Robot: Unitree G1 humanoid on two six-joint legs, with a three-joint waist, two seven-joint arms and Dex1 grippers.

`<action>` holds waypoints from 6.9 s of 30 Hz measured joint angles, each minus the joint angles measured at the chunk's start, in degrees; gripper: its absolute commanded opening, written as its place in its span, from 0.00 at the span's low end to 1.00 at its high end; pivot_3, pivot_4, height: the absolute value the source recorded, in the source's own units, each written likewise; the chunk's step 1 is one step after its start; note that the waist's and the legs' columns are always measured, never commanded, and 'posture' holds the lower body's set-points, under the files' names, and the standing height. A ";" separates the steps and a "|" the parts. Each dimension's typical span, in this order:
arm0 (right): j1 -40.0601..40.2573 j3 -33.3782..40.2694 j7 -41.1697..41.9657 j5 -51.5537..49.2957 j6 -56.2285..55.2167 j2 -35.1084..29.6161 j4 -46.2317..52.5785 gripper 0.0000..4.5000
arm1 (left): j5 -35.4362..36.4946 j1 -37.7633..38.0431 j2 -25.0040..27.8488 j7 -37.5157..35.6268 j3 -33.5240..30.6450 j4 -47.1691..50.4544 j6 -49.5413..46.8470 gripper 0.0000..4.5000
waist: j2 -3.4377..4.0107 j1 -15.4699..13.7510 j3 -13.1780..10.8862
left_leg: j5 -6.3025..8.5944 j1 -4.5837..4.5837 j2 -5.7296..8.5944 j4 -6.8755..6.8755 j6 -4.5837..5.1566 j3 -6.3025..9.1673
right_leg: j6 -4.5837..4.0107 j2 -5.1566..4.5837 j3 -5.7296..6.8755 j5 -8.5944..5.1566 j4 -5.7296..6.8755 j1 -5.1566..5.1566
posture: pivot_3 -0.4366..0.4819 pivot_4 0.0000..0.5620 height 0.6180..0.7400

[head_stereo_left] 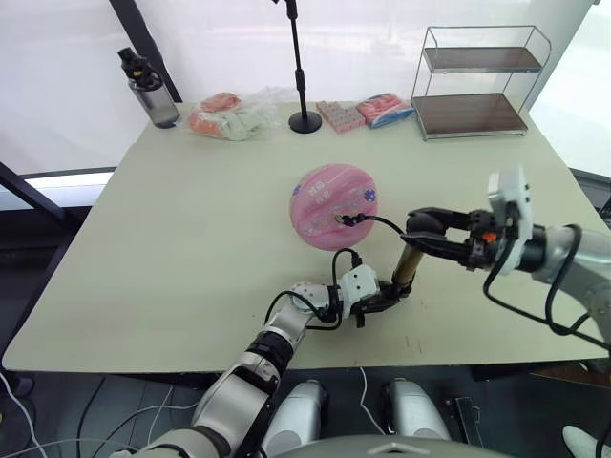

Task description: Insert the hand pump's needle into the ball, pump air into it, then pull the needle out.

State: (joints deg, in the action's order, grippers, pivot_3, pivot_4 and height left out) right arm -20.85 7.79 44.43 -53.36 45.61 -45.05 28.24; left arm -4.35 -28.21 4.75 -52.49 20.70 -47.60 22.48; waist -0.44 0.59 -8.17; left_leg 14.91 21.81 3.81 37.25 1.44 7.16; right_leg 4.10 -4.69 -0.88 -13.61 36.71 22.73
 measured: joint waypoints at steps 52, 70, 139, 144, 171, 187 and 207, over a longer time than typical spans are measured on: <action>9.41 -12.26 1.40 16.06 -13.16 3.85 -3.55 0.38 | -1.21 -0.28 -0.05 0.54 0.02 -0.92 -0.12 0.24 | 0.09 0.16 0.50 | 0.00 -0.19 -0.02 -0.01 0.00 -0.12 | 0.19 0.01 -0.06 -0.10 0.03 -0.09 | 0.48 0.27 1.00; -1.52 -3.63 3.27 3.49 1.21 -2.33 -3.92 0.38 | -0.58 -0.90 -0.37 0.47 0.00 -1.40 0.94 0.24 | 0.02 -0.19 0.29 | 0.00 -0.02 0.02 -0.02 0.00 -0.01 | 0.01 -0.04 0.01 0.00 -0.01 -0.01 | 0.48 0.27 1.00; 3.58 -10.62 6.03 15.81 -11.32 2.34 -8.39 0.38 | -0.67 -0.49 -0.42 1.39 -0.11 -1.82 0.61 0.24 | -0.06 0.02 0.48 | 0.02 -0.91 -0.07 -0.45 -0.01 -0.02 | 0.33 0.02 -0.02 -0.20 -0.43 -0.86 | 0.48 0.27 1.00; -1.81 -5.86 6.36 8.86 -3.13 -1.60 -7.27 0.38 | 0.01 -0.40 -0.62 0.96 -0.12 -1.20 0.90 0.24 | 0.09 -0.34 0.07 | 0.01 -0.49 -0.02 -0.41 -0.01 -0.01 | 0.10 -0.04 -0.02 -0.05 -0.44 -0.49 | 0.48 0.27 1.00; -19.24 3.79 7.01 -7.90 12.49 -10.89 -9.57 0.38 | 0.14 -0.87 -0.91 0.41 0.04 -0.90 1.67 0.24 | -0.02 -1.32 -0.25 | 0.00 0.42 -0.01 -0.10 -0.01 -0.04 | 0.03 -0.08 0.01 0.01 -0.19 0.42 | 0.48 0.27 1.00; -1.61 -1.28 7.68 3.73 -1.44 -4.90 -4.58 0.38 | -0.41 -1.00 -0.54 1.22 0.14 -1.64 1.56 0.24 | -0.03 -0.89 -0.03 | 0.00 -0.10 -0.06 -0.10 -0.01 -0.13 | 0.08 0.01 -0.08 -0.03 -0.04 0.00 | 0.48 0.27 1.00; 6.67 -11.88 7.25 20.01 -16.44 1.10 -5.74 0.38 | -1.06 -0.92 -0.08 1.28 0.05 -1.81 0.76 0.24 | 0.02 0.11 0.60 | 0.00 -0.23 -0.05 -0.10 -0.01 -0.08 | 0.29 0.04 -0.06 -0.16 -0.04 -0.12 | 0.48 0.27 1.00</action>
State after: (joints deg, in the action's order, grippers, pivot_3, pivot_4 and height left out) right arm -14.18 -4.10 51.68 -33.35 29.16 -43.95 22.50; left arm -5.41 -29.12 4.67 -51.21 20.75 -49.42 23.24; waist -0.41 0.70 -7.56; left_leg 14.92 21.58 3.77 37.14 1.43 7.08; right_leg 4.39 -4.65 -0.93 -13.77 36.67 22.60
